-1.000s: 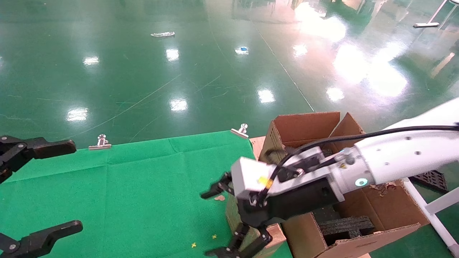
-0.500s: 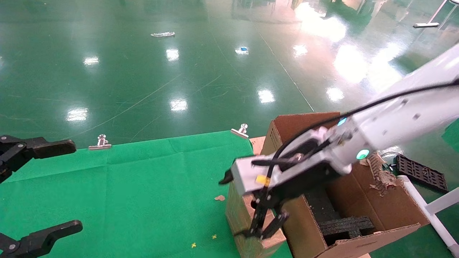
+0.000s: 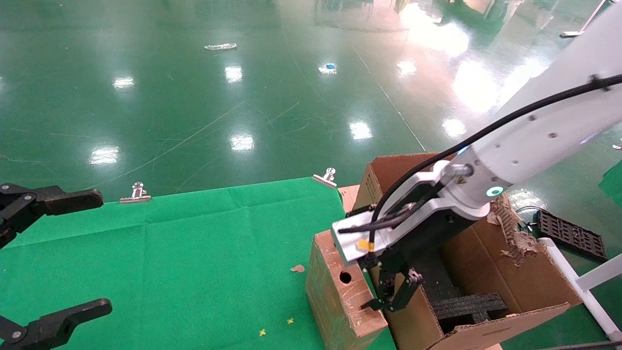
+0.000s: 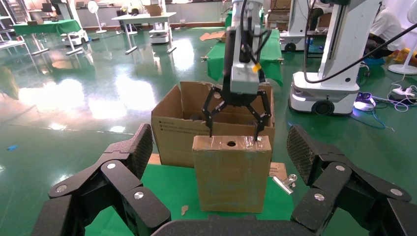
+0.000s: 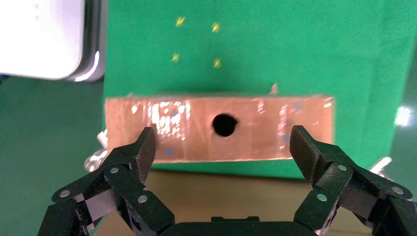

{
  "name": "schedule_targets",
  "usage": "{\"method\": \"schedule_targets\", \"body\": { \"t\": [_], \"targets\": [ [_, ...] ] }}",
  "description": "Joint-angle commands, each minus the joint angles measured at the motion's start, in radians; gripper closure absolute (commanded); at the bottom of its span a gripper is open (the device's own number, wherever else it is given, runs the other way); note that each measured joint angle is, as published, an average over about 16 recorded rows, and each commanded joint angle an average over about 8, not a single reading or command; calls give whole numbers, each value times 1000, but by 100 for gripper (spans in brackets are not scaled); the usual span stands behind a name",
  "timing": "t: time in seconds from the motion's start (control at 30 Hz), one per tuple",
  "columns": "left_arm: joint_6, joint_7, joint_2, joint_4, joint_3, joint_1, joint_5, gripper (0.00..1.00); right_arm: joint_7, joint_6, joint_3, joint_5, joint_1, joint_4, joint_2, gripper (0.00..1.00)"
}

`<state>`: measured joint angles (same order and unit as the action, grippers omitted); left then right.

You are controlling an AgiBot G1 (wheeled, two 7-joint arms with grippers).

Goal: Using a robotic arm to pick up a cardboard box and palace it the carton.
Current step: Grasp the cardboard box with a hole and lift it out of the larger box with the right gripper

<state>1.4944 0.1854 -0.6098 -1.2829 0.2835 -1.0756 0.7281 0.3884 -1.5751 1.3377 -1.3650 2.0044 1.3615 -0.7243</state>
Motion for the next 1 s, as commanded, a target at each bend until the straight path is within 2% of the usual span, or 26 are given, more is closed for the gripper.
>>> {"method": "schedule_targets", "body": {
  "t": [0.03, 0.3, 0.47, 0.57, 0.8, 0.9, 1.0],
  "targets": [
    [0, 0, 0, 0, 0, 0, 0, 0, 9, 2, 53, -8, 25, 0, -18, 0],
    [0, 0, 0, 0, 1, 0, 0, 0, 116, 14, 169, 12, 125, -2, -74, 0],
    [0, -1, 0, 0, 1, 0, -1, 0, 230, 25, 205, 42, 177, -7, -85, 0],
    [-1, -1, 1, 0, 1, 0, -1, 0, 363, 35, 226, 44, 200, -17, -86, 0],
    [-1, -1, 1, 0, 2, 0, -1, 0, 828, 20, 298, 26, 225, -53, -141, 0],
    [-1, -1, 1, 0, 2, 0, -1, 0, 928, 10, 320, 61, 216, -79, -166, 0],
    [-1, -1, 1, 0, 2, 0, -2, 0, 975, 8, 337, 102, 199, -114, -180, 0]
  ]
}}
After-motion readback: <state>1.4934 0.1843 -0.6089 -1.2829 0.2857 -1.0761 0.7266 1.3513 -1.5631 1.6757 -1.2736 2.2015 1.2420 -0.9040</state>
